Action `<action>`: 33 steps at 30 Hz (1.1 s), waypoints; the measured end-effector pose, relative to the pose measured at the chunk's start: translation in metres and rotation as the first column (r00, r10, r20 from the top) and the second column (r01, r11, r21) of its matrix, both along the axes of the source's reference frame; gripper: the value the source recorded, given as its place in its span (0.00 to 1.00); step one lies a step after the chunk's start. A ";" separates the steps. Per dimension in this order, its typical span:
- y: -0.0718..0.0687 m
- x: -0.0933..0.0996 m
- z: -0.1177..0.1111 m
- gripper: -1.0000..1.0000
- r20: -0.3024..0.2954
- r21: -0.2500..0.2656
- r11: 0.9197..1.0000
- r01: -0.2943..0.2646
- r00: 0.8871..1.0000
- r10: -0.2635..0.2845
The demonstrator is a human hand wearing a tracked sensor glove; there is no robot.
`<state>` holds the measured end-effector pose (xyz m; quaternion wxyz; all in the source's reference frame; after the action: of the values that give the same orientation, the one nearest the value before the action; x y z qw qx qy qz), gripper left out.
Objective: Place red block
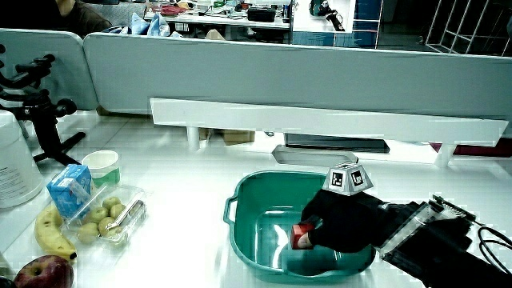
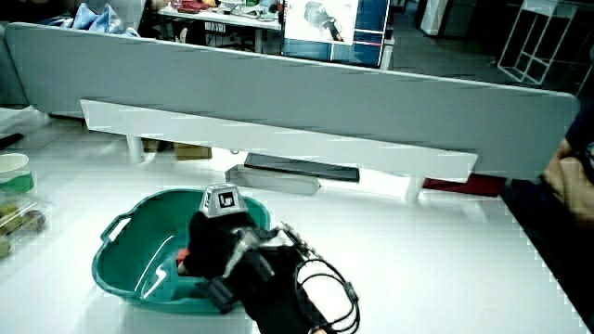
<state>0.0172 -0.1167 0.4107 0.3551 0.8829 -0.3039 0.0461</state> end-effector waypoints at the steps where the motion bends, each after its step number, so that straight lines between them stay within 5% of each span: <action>1: -0.001 0.000 0.001 0.50 0.002 0.006 1.000 -0.006 1.000 0.006; 21: 0.005 -0.012 0.030 0.50 -0.033 -0.048 0.999 0.004 0.999 -0.006; 33: 0.008 -0.008 0.025 0.15 -0.035 -0.064 0.998 -0.003 0.999 0.001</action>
<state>0.0090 -0.1082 0.4354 0.3886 0.8719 -0.2951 0.0409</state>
